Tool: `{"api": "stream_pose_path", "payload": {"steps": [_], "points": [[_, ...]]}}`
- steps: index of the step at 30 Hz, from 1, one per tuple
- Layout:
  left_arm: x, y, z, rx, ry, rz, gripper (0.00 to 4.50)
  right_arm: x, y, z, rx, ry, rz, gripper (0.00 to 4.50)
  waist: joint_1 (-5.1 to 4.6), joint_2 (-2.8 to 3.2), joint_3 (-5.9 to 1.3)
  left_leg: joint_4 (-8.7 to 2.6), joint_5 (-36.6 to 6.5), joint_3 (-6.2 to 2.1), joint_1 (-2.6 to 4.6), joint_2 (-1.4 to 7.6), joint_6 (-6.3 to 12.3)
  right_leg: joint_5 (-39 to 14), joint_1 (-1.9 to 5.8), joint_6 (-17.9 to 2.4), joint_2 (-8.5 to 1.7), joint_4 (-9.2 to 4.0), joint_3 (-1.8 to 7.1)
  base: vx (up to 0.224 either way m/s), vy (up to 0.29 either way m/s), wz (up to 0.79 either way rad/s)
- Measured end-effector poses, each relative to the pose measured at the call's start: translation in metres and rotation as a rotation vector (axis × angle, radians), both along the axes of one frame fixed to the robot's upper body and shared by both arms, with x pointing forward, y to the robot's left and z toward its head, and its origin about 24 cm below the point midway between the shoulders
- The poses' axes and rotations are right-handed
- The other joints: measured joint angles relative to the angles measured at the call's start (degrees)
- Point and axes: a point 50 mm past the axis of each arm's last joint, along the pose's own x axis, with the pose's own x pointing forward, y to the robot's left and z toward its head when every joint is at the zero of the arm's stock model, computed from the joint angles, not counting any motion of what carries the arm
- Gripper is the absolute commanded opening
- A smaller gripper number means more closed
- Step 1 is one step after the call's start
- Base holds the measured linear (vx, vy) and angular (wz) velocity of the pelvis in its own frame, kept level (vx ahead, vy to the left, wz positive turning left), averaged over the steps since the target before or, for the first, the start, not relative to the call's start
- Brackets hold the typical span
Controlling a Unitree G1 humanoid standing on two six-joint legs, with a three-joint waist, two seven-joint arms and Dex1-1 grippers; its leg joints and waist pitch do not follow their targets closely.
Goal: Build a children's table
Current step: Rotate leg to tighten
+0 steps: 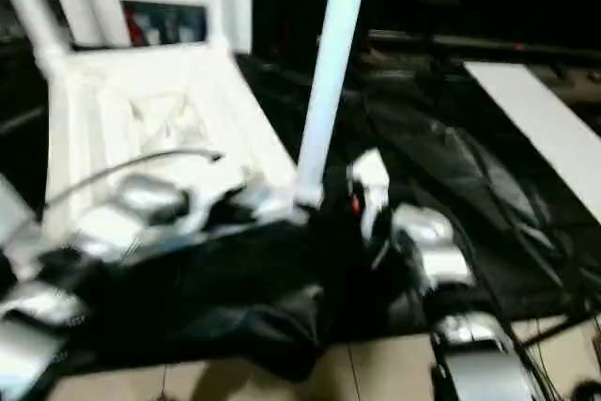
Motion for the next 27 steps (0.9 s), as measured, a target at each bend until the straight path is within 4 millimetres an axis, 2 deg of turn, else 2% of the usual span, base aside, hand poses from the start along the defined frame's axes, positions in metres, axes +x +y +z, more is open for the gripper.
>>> {"api": "stream_pose_path", "payload": {"steps": [2,5,9,10,14,19,27], "points": [[-0.0047,0.0021,0.0011,0.003,0.026,-0.050,0.00,-0.0041,0.0000,-0.0009,-0.023,0.008,0.063,3.86,0.73,0.04,0.02,0.02,0.0,0.03,-0.05,0.00,0.00,0.0,0.04,0.0,-0.02,-0.10,0.01,0.000,0.000,0.00],[-0.0074,0.0006,0.0019,0.006,0.037,-0.085,0.00,-0.0059,0.0024,-0.0019,-0.041,0.014,0.102,3.86,1.04,0.04,0.03,0.05,0.0,0.14,-0.07,0.00,0.01,0.0,0.15,0.0,-0.05,-0.22,0.12,0.000,0.000,0.00],[-0.0093,0.0016,0.0029,0.012,0.044,-0.094,0.00,-0.0067,0.0028,-0.0025,-0.037,0.030,0.116,3.86,0.89,0.02,0.03,0.05,0.0,0.16,-0.09,-0.01,0.08,0.0,0.14,0.0,-0.08,-0.26,0.18,0.000,0.000,0.00],[-0.0096,0.0018,0.0033,0.013,0.044,-0.094,0.00,-0.0071,0.0030,-0.0027,-0.036,0.035,0.122,3.59,0.89,0.02,0.03,0.02,0.0,0.17,-0.09,0.00,0.08,0.0,0.13,0.0,-0.07,-0.26,0.16,0.000,0.000,0.00],[-0.0100,0.0022,0.0037,0.015,0.049,-0.091,0.00,-0.0083,0.0044,-0.0041,-0.037,0.052,0.138,3.17,0.90,0.01,0.03,-0.02,0.0,0.22,-0.09,0.06,0.08,0.0,0.12,0.0,-0.04,-0.26,0.12,0.000,0.000,0.00],[-0.0101,0.0024,0.0036,0.015,0.050,-0.090,0.00,-0.0083,0.0044,-0.0042,-0.038,0.055,0.138,2.83,0.90,0.01,0.03,0.02,0.0,0.26,-0.09,0.06,0.08,0.0,0.12,0.0,-0.04,-0.25,0.13,0.000,0.000,0.00],[-0.0109,0.0020,0.0024,0.008,0.054,-0.085,0.00,-0.0080,0.0060,-0.0051,-0.029,0.053,0.123,2.75,0.77,0.00,0.02,0.04,0.0,0.29,-0.06,0.07,0.08,0.0,0.13,0.0,-0.04,-0.21,0.13,0.000,0.000,0.00]]}}
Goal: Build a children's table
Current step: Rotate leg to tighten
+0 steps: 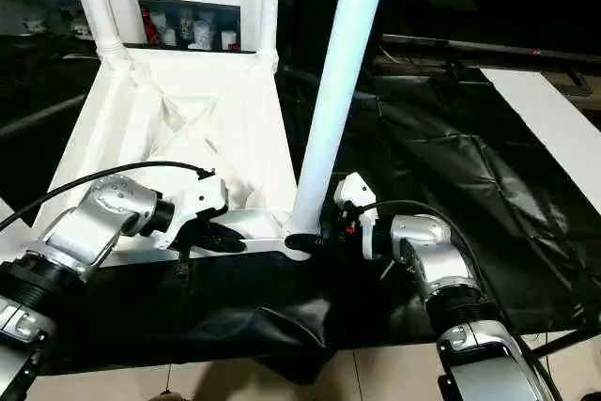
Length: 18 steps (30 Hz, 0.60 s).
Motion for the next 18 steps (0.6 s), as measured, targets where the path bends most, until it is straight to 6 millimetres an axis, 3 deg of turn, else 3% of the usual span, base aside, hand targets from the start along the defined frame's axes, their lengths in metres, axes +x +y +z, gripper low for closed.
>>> {"api": "stream_pose_path", "payload": {"steps": [4,7,10,15,18], "points": [[0.007,-0.006,-0.005,-0.012,-0.030,0.098,0.00,0.007,0.005,-0.008,0.031,-0.013,-0.177,2.75,-0.41,-0.03,-0.02,0.30,0.0,0.00,0.15,0.02,-0.02,0.0,0.07,0.0,0.00,0.31,0.06,0.000,0.000,0.00],[0.021,-0.028,-0.010,-0.025,-0.081,0.243,0.00,0.020,0.009,-0.015,0.053,-0.012,-0.471,2.74,-1.03,-0.02,-0.02,0.56,0.1,-0.10,0.33,0.02,-0.09,0.1,0.17,-0.1,-0.03,0.43,0.18,0.000,0.000,0.00],[0.024,-0.040,-0.014,-0.027,-0.086,0.314,0.00,0.027,0.014,-0.016,0.043,-0.004,-0.608,2.74,-1.50,-0.05,-0.05,0.56,0.1,-0.11,0.49,0.00,-0.09,0.0,0.26,0.1,-0.04,0.38,0.19,0.000,0.000,0.00],[0.034,-0.057,-0.016,-0.010,-0.117,0.414,0.00,0.040,0.030,-0.015,0.014,0.019,-0.806,2.74,-1.69,-0.08,-0.10,0.56,0.1,-0.21,0.58,-0.03,-0.09,0.0,0.24,0.2,-0.02,0.37,0.15,0.000,0.000,0.00],[0.035,-0.060,-0.016,-0.005,-0.130,0.418,0.00,0.041,0.033,-0.014,0.016,0.007,-0.820,2.74,-1.65,-0.10,-0.13,0.55,0.0,-0.23,0.56,-0.06,-0.08,0.0,0.25,0.2,-0.02,0.31,0.16,0.000,0.000,0.00]]}}
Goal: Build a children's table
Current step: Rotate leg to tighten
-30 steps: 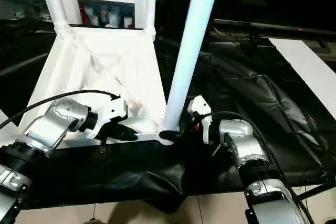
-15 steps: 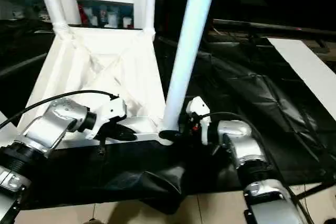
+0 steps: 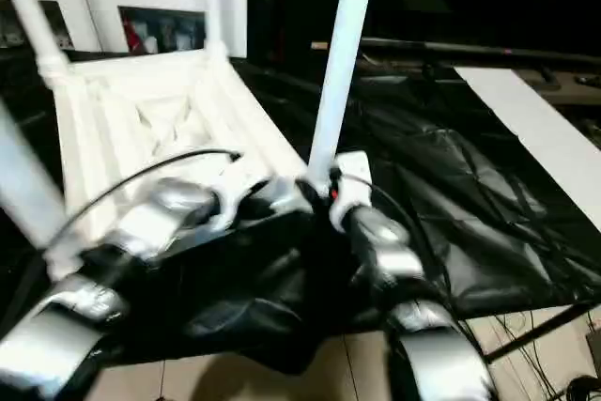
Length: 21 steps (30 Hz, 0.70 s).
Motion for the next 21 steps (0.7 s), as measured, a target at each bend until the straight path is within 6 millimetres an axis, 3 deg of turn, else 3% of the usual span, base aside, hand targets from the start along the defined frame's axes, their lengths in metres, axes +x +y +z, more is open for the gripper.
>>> {"api": "stream_pose_path", "payload": {"steps": [2,8,17,21], "points": [[0.000,-0.001,0.000,-0.003,-0.004,-0.006,0.00,-0.001,-0.002,0.000,0.016,-0.009,0.005,3.30,0.07,-0.01,0.00,-0.01,0.0,0.00,-0.05,0.00,0.00,0.0,-0.02,0.0,0.00,-0.01,0.00,0.000,0.000,0.00],[0.000,0.005,0.005,0.001,-0.017,-0.047,0.00,-0.004,-0.013,0.002,0.060,-0.038,0.102,3.88,0.15,-0.02,0.02,-0.09,0.0,-0.01,-0.50,0.03,0.02,0.4,-0.38,-0.3,0.01,-0.06,-0.07,0.000,0.000,0.00],[-0.014,0.042,0.011,0.003,0.016,-0.213,0.00,-0.024,-0.041,0.013,0.037,-0.065,0.523,3.99,0.31,0.00,0.06,-0.62,0.0,0.08,-0.59,0.22,0.01,0.4,-0.46,-0.2,0.15,-0.47,-0.30,0.000,0.000,0.00],[-0.024,0.060,0.015,0.006,0.068,-0.308,0.00,-0.033,-0.040,0.014,0.019,-0.053,0.692,3.99,0.45,0.02,0.08,-0.66,0.0,0.08,-0.60,0.21,0.04,0.4,-0.46,-0.2,0.13,-0.54,-0.29,0.000,0.000,0.00]]}}
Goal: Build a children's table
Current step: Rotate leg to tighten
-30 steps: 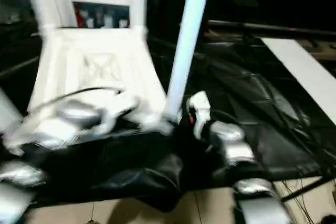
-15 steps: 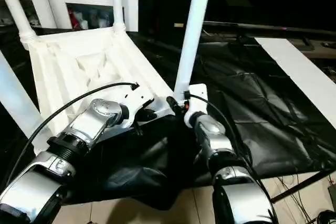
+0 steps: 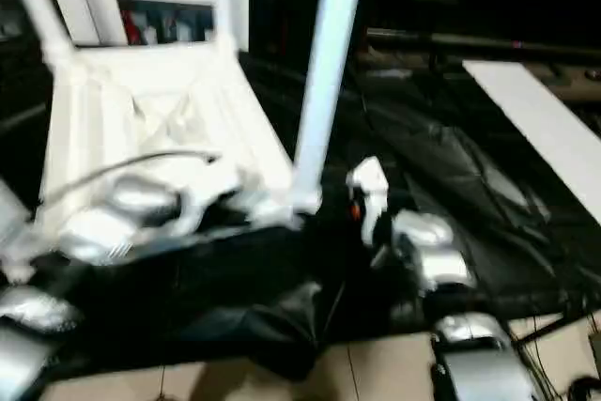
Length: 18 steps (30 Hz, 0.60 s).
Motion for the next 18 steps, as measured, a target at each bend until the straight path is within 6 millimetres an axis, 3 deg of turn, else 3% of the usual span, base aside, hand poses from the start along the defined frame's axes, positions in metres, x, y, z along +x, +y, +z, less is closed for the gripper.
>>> {"api": "stream_pose_path", "payload": {"steps": [6,12,13,18], "points": [[-0.012,0.008,0.002,0.011,0.079,-0.109,0.00,-0.008,0.003,-0.001,-0.071,0.010,0.154,3.99,1.23,0.06,0.04,0.05,0.0,0.20,0.03,-0.02,0.00,0.0,0.07,0.0,-0.08,-0.02,0.05,0.000,0.000,0.00],[-0.013,0.009,0.002,0.016,0.095,-0.114,0.00,-0.009,0.010,-0.001,-0.068,-0.003,0.181,3.99,1.18,0.03,0.03,0.04,0.0,0.24,0.05,0.00,0.00,0.0,0.07,0.0,-0.10,0.00,0.09,0.000,0.000,0.00],[-0.014,0.009,0.002,0.016,0.095,-0.115,0.00,-0.009,0.010,-0.001,-0.064,-0.001,0.183,3.71,1.19,0.03,0.03,0.03,0.0,0.25,0.05,0.00,0.00,0.0,0.07,0.0,-0.10,0.00,0.09,0.000,0.000,0.00],[-0.014,0.009,0.002,0.016,0.094,-0.115,0.00,-0.010,0.013,-0.002,-0.041,0.023,0.199,3.34,1.16,0.03,0.03,0.03,0.0,0.25,0.06,0.00,0.00,0.0,0.06,0.0,-0.09,0.01,0.09,0.000,0.000,0.00]]}}
